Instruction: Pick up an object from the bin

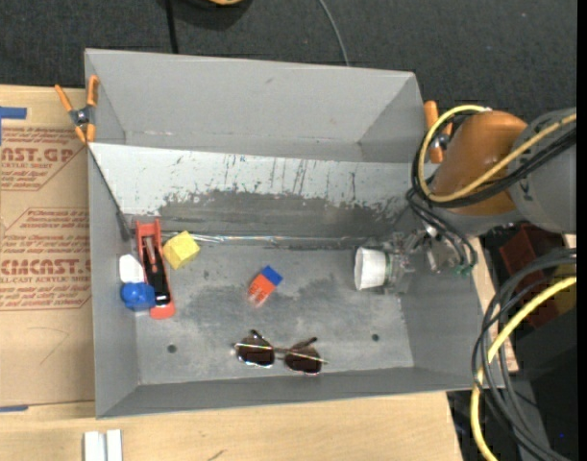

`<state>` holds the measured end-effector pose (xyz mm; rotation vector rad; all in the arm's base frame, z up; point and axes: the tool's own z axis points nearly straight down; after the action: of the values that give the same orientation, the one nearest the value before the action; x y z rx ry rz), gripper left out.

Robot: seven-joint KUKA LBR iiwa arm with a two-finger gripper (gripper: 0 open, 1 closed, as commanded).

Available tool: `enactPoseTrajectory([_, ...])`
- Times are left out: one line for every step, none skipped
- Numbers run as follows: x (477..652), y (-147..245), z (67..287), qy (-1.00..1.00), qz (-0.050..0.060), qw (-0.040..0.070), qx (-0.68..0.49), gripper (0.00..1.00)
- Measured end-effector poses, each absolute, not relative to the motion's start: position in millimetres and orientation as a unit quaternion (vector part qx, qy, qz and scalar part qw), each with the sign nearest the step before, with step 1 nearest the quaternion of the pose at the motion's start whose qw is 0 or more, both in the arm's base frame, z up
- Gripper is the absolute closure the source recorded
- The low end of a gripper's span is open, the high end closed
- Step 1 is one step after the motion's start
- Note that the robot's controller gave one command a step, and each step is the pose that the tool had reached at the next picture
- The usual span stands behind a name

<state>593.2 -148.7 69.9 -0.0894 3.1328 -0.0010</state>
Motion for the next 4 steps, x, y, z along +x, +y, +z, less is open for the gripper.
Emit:
enactPoseTrajectory([592.5,-148,73,1.0,0.0,0.003,-0.029,1.0])
enactPoseTrajectory([592.8,-148,81,1.0,0.0,0.004,-0.029,1.0])
enactPoseTrajectory([592.8,-148,88,1.0,0.0,0.003,-0.029,1.0])
enactPoseTrajectory([591.2,-147,103,1.0,0.001,0.0,-0.029,1.0])
